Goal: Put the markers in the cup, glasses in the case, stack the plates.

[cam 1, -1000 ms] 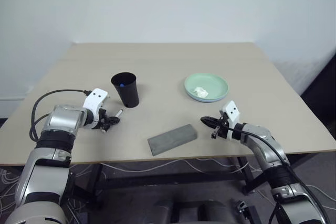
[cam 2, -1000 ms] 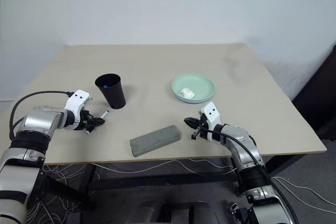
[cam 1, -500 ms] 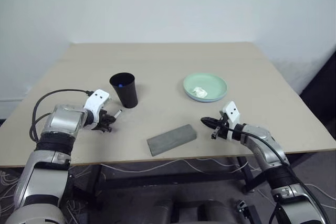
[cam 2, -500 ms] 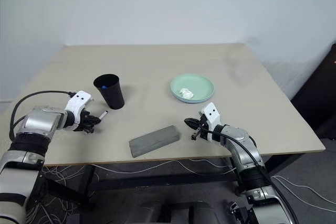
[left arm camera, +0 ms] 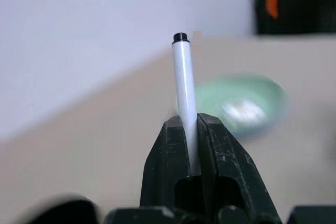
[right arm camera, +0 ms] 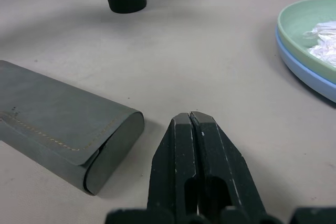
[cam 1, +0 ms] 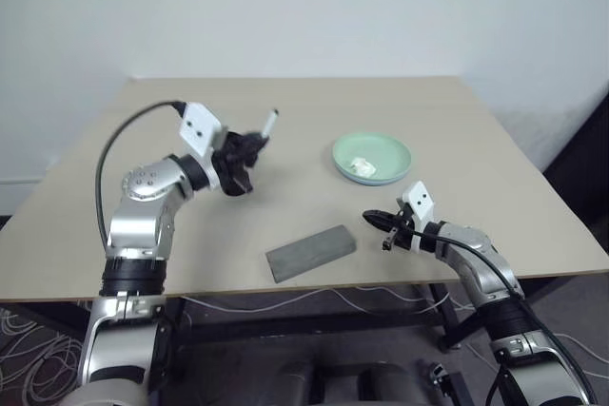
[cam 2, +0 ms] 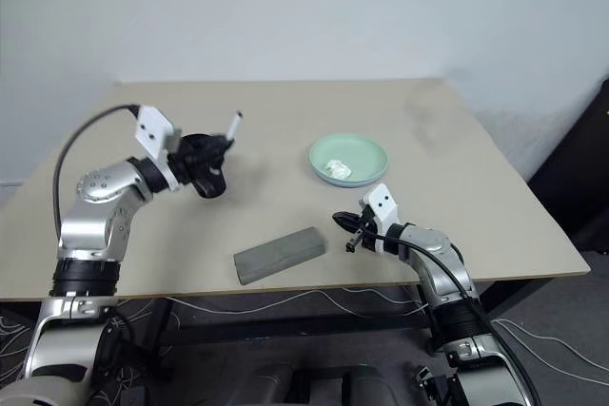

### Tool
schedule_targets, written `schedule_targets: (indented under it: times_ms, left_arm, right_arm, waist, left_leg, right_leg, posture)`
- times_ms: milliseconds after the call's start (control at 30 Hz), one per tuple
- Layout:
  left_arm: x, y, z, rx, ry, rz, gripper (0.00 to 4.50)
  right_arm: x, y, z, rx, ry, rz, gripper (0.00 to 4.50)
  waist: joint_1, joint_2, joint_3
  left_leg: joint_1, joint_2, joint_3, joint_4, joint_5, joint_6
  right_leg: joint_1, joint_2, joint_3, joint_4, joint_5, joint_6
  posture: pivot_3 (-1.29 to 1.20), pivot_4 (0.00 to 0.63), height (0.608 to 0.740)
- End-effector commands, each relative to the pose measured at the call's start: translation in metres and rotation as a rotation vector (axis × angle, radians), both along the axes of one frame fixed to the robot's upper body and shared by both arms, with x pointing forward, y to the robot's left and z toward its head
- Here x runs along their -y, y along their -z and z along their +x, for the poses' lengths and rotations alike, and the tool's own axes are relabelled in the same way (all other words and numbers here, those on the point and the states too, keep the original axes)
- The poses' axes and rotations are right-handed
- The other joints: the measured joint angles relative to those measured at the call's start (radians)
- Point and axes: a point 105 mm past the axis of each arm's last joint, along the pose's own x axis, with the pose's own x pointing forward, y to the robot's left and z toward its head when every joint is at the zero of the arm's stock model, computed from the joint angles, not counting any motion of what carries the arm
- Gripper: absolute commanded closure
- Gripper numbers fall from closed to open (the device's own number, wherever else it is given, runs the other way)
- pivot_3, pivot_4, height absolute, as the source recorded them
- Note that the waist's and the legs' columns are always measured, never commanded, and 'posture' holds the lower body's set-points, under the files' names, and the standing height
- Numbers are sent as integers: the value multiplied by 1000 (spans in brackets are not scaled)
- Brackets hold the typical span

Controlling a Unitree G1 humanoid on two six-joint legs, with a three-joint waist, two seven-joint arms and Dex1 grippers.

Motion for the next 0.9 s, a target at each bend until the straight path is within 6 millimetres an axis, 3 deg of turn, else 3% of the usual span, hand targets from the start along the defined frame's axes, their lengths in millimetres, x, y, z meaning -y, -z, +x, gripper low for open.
schedule_targets:
  times_ms: [33,167,333,633,900]
  left_arm:
    - [-19,-18,10,142,-140,20,4458]
    - [-41,-17,27,208,-307,-12,4458]
    - [-47,-14,38,265,-384,-16,4458]
    - [-39,5,53,212,-410,-56,4458]
    - [-30,8,58,187,-383,-70,4458]
  right_arm:
    - [0,-17,6,63,2,12,4500]
    - [0,-16,7,63,1,12,4500]
    - [-1,-17,9,64,0,11,4500]
    - [1,-17,8,65,6,12,4500]
    - [1,-20,7,69,9,28,4500]
  waist:
    - [1,0,0]
    - [2,0,0]
    - [13,-1,0]
    - [25,-2,-1]
    - [25,-2,-1]
  left_leg:
    - [0,0,0,0,1,-1]
    - [0,0,0,1,1,0]
    - [0,-2,0,3,0,3]
    - [-1,-2,0,6,-1,6]
    - [-1,-2,0,7,-2,6]
  right_leg:
    - [0,0,0,0,0,0]
    - [0,0,-1,0,0,0]
    - [1,-2,-1,0,0,1]
    - [2,-2,-2,0,1,2]
    - [2,-2,-2,0,1,2]
  posture:
    - [0,0,740]
    - [0,0,740]
    - [0,0,740]
    - [0,0,740]
    - [0,0,740]
